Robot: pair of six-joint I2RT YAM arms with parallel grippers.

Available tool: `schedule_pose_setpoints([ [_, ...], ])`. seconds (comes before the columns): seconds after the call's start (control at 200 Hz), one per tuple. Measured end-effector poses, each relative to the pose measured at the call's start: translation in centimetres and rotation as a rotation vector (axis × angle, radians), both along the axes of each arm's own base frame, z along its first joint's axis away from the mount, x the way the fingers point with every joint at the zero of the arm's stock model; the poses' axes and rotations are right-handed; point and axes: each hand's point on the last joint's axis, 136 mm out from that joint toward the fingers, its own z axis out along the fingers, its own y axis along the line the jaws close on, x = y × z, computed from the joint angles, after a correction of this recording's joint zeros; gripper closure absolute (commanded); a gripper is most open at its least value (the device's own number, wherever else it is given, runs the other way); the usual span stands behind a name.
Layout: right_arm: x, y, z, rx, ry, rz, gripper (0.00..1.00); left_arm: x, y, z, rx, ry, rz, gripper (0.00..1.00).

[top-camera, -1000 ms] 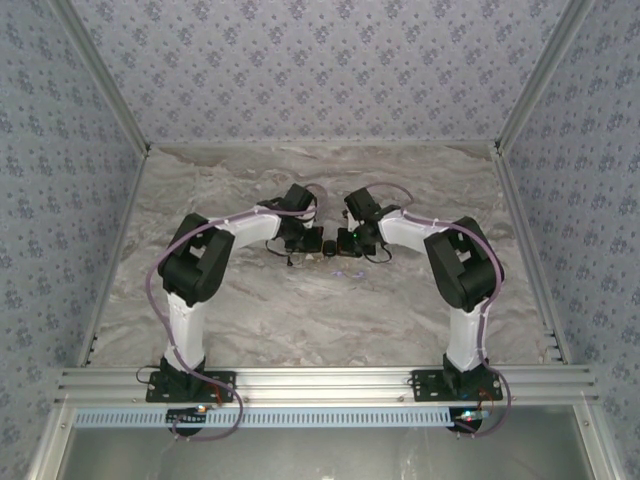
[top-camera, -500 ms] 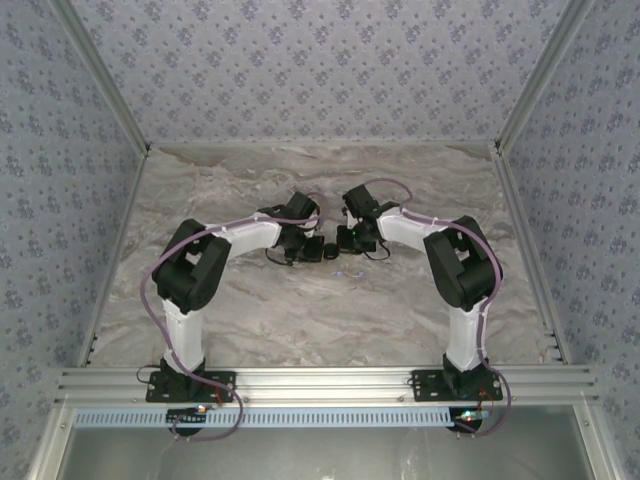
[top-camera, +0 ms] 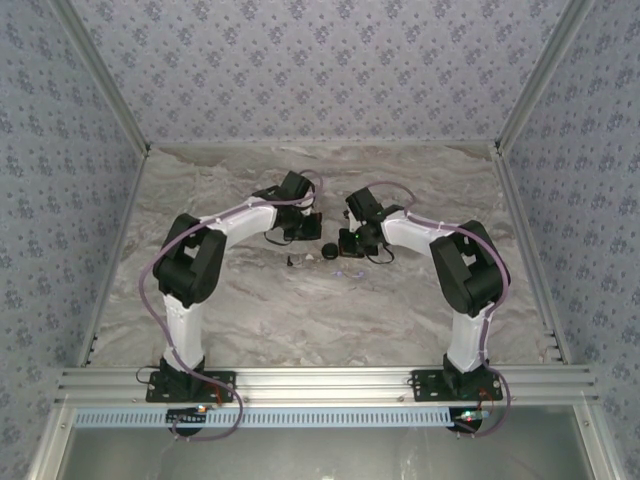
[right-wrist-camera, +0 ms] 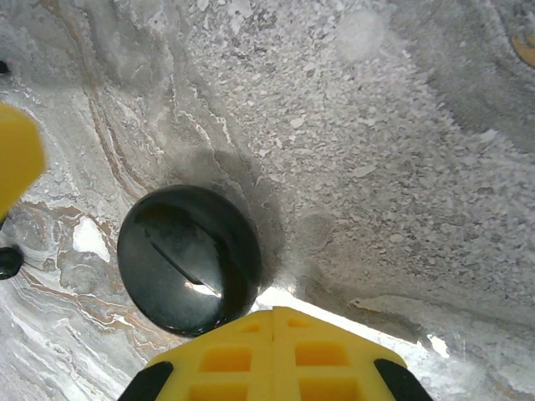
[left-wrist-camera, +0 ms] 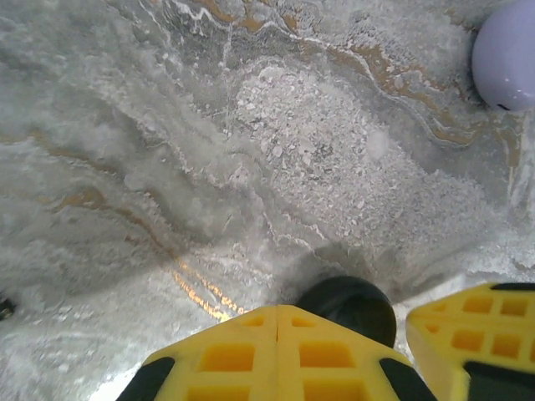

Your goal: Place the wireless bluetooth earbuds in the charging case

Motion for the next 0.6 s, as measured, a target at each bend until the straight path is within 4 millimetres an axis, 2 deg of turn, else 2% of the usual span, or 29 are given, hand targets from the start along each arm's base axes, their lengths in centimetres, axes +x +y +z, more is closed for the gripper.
schedule_pose_setpoints([
  [0.21, 0.1, 0.2, -0.7, 0.004, 0.017, -0.003, 1.00, -0.6, 0.0, -2.7, 0.017, 0.061, -0.009, 0.98],
  [0.29, 0.1, 0.3, -1.3, -0.001, 0.027, -0.003, 1.00, -0.7, -0.1, -2.8, 0.015, 0.066, -0.013, 0.98],
  [0.6, 1.1, 0.5, -1.0, -0.011, 0.014, -0.010, 0.98, -1.4, -0.1, -3.0, 0.003, 0.056, -0.002, 0.98],
])
